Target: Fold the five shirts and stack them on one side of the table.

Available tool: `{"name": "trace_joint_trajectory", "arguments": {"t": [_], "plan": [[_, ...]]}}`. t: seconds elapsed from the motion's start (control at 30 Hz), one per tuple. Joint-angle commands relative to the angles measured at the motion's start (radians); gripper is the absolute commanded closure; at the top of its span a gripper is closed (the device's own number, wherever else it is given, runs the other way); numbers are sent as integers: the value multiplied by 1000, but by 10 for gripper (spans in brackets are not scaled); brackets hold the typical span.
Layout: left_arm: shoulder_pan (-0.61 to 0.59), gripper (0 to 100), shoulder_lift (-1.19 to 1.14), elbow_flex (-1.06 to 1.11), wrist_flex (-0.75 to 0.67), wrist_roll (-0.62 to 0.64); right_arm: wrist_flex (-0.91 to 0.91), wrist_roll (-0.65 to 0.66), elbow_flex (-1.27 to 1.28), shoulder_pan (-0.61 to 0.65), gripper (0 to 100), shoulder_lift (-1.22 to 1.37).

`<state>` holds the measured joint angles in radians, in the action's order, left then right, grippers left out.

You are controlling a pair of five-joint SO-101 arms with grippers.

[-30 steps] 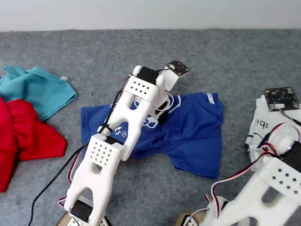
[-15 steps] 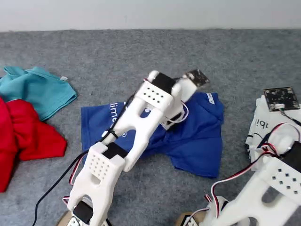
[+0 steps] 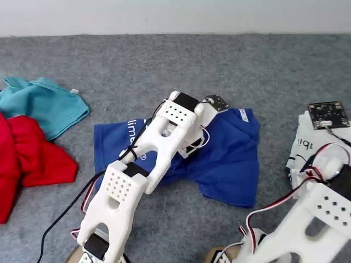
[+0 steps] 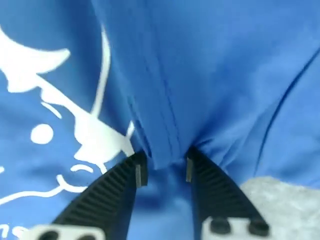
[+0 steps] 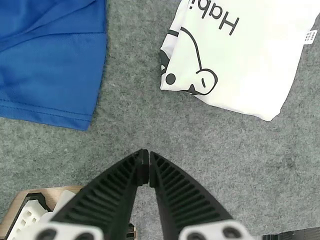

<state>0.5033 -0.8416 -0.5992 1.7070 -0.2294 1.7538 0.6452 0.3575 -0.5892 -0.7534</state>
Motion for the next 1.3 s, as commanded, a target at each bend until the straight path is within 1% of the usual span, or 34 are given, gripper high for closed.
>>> {"name": "trace_joint_trajectory", "arguments": {"t": [0.0,0.23,0.33,0.43,0.57,0.67,0.77,1.17,1.27], "plan": [[40,863,9,2,46,37,30,0,-2,-8,980,-16],[66,863,9,-48,44,69,28,0,-2,-8,980,-16],[66,863,32,-102,46,100,27,2,-2,-8,980,-16],[69,863,84,-154,46,101,27,5,-2,-8,980,-16],[94,862,120,-263,26,137,25,5,-2,-8,980,-16],[118,859,118,-295,-46,175,25,5,-2,-7,980,-16],[149,859,118,-271,-138,181,25,5,-2,-5,980,-16],[264,859,117,-1,-470,193,25,2,0,-7,980,-15],[285,859,118,47,-508,193,27,2,0,-8,980,-15]]}}
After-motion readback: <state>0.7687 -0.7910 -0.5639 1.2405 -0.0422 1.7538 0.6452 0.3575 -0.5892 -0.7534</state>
